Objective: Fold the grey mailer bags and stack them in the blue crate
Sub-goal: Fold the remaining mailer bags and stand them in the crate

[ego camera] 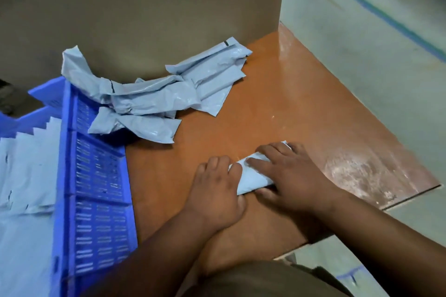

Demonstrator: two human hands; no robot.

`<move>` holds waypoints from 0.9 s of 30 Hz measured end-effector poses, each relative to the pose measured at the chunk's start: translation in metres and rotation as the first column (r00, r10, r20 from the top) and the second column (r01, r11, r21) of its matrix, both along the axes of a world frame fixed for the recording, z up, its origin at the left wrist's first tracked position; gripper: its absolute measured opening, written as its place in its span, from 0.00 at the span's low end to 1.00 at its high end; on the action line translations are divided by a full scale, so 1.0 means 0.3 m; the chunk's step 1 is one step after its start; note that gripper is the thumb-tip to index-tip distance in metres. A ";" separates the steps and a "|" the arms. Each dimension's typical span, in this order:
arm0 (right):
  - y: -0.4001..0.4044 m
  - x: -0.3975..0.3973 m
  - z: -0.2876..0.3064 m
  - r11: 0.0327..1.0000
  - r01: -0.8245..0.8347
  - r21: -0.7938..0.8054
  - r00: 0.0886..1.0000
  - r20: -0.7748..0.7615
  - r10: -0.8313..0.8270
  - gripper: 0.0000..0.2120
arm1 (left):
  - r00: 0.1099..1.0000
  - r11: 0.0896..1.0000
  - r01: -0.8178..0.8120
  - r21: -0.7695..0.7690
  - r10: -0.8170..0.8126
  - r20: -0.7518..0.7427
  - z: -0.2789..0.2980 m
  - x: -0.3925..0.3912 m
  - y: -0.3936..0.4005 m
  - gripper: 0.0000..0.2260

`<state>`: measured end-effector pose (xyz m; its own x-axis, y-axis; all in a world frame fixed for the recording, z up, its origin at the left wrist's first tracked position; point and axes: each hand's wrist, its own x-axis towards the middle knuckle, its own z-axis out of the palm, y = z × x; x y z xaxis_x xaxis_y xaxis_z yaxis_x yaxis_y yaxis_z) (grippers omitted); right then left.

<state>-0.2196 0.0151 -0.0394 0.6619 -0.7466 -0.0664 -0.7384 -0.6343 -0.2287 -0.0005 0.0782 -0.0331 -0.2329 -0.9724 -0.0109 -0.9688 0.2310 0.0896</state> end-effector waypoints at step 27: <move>0.013 -0.074 -0.042 0.999 -0.023 -0.039 0.999 -0.028 0.022 0.33 | 0.983 0.984 -0.179 0.028 0.177 0.050 -0.104 -0.181 0.173 0.35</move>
<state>-0.2420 0.0191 -0.0519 0.6772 -0.7337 -0.0558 -0.7292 -0.6592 -0.1836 -0.0549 0.1302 -0.0642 -0.0548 -0.9973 -0.0496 -0.9975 0.0524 0.0478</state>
